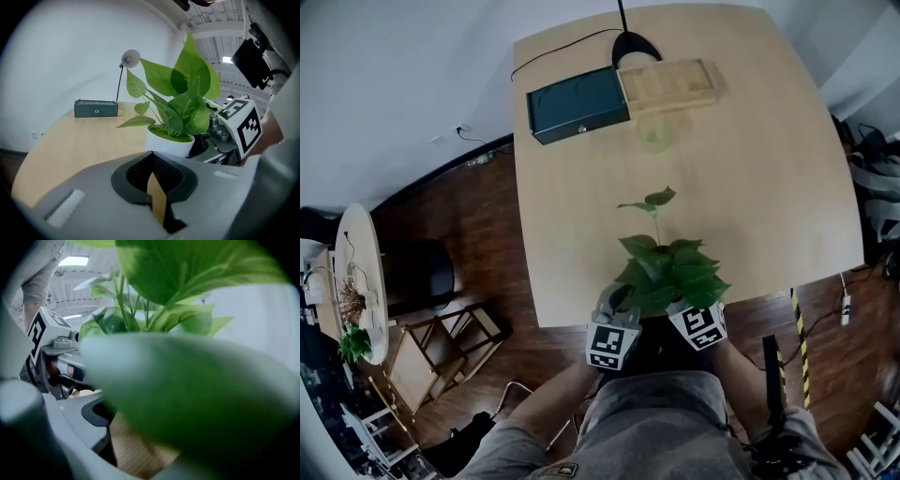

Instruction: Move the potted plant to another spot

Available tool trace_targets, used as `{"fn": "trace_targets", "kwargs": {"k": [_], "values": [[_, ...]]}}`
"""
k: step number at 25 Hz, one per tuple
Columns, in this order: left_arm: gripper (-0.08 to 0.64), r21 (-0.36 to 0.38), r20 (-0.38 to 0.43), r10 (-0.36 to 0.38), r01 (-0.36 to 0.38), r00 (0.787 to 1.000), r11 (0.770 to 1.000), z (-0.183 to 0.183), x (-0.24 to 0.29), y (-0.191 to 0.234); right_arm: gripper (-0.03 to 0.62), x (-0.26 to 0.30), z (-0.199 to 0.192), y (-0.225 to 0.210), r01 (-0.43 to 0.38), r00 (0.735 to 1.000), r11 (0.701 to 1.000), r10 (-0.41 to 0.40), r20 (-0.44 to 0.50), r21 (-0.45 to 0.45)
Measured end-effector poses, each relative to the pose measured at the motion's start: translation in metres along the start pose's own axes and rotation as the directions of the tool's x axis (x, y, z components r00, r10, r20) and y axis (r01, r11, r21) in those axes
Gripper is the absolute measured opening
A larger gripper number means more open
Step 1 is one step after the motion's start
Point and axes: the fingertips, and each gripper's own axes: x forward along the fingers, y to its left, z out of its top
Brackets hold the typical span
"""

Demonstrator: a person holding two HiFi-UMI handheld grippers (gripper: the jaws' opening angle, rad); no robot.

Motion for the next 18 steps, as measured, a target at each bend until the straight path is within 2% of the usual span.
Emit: {"fn": "trace_targets", "kwargs": {"k": [11, 18], "values": [[-0.006, 0.012, -0.040, 0.007, -0.006, 0.999, 1.000, -0.013, 0.002, 0.002, 0.442, 0.003, -0.004, 0.003, 0.007, 1.000, 0.997, -0.008, -0.009, -0.070], [-0.006, 0.027, -0.048, 0.016, -0.015, 0.999, 1.000, -0.016, 0.004, 0.001, 0.442, 0.003, -0.005, 0.002, 0.010, 1.000, 0.997, -0.010, 0.001, -0.072]]}}
